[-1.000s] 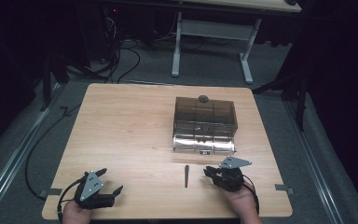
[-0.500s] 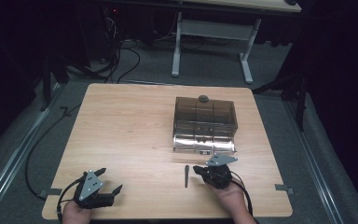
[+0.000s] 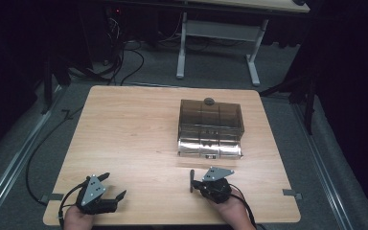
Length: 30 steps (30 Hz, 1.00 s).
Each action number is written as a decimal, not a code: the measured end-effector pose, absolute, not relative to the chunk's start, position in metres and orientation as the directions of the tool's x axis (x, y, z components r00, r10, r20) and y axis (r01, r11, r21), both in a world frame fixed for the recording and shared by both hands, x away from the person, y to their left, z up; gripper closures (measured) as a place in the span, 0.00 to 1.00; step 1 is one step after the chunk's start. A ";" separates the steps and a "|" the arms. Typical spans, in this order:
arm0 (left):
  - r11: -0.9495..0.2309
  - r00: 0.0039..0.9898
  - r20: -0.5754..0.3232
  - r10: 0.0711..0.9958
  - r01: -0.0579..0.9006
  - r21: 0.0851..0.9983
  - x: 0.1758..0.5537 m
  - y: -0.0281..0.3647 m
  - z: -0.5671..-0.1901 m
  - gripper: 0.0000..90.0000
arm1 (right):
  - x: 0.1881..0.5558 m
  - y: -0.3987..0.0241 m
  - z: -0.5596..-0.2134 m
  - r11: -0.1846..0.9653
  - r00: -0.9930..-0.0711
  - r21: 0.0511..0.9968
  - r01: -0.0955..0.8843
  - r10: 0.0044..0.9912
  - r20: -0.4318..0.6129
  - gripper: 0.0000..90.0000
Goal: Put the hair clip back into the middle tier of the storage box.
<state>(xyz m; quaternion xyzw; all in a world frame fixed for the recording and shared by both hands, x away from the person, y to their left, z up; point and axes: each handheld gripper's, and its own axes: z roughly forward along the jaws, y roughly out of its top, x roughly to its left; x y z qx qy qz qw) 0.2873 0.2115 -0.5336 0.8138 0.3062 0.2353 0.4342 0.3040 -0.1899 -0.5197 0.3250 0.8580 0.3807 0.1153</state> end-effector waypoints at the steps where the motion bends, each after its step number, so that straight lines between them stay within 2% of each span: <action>1: -0.436 0.702 0.117 0.703 0.295 0.850 0.287 0.211 -0.534 0.17 | 0.303 -0.189 -0.520 0.502 -0.764 0.726 0.470 0.644 0.049 0.99; 15: -0.440 0.708 0.114 0.697 0.296 0.848 0.287 0.211 -0.534 0.17 | 0.301 -0.181 -0.525 0.529 -0.779 0.710 0.466 0.625 0.045 0.99; 30: -0.446 0.714 0.105 0.693 0.309 0.840 0.291 0.210 -0.534 0.17 | 0.299 -0.194 -0.525 0.516 -0.759 0.706 0.484 0.649 0.046 0.99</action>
